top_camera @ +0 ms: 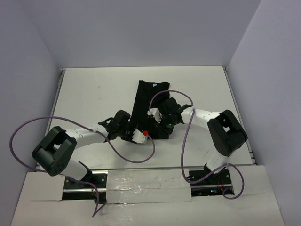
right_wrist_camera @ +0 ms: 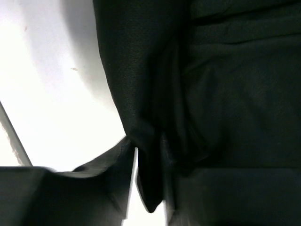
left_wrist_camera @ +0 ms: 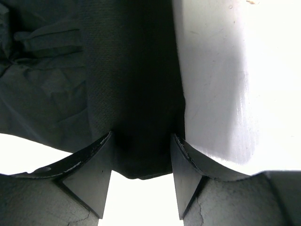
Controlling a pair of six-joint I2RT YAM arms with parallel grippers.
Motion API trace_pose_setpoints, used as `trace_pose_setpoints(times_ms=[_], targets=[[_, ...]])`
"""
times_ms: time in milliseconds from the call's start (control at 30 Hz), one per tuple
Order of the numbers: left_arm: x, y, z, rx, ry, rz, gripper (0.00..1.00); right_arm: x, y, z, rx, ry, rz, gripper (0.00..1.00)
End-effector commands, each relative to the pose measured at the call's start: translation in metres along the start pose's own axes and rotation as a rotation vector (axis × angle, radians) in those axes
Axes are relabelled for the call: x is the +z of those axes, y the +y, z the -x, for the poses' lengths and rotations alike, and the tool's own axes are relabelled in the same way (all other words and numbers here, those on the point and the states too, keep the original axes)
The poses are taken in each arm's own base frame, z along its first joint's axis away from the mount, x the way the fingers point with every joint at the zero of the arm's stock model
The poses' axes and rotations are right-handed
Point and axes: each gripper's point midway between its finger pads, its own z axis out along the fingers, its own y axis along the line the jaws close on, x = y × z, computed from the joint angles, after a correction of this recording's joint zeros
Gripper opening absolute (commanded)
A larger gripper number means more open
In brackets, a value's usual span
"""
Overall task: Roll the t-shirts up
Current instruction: Roll the T-shirt to the center of the board.
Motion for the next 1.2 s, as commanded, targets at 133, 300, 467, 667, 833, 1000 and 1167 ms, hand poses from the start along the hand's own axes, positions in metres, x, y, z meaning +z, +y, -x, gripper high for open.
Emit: trace_pose_setpoints(times_ms=[133, 300, 467, 667, 833, 1000, 1167], targets=[[0.001, -0.039, 0.007, -0.079, -0.029, -0.212, 0.59, -0.053, -0.03, 0.029, 0.009, -0.079, -0.23, 0.45], [-0.002, -0.04, 0.02, -0.135, -0.077, -0.258, 0.59, -0.092, -0.027, 0.044, 0.049, -0.183, -0.343, 0.45], [-0.003, -0.041, 0.02, -0.167, -0.08, -0.279, 0.59, -0.108, -0.012, 0.057, 0.129, -0.339, -0.367, 0.44], [-0.002, -0.036, 0.022, -0.211, -0.084, -0.278, 0.6, -0.077, 0.031, 0.063, 0.257, -0.427, -0.155, 0.0], [-0.002, -0.031, 0.025, -0.233, -0.088, -0.268, 0.6, -0.051, 0.072, 0.084, 0.334, -0.575, 0.0, 0.0], [-0.001, -0.03, 0.026, -0.25, -0.095, -0.271, 0.61, -0.029, 0.042, 0.081, 0.453, -0.589, -0.095, 0.0], [-0.002, -0.028, 0.022, -0.213, -0.083, -0.258, 0.61, -0.009, 0.013, 0.068, 0.543, -0.525, -0.176, 0.0]])
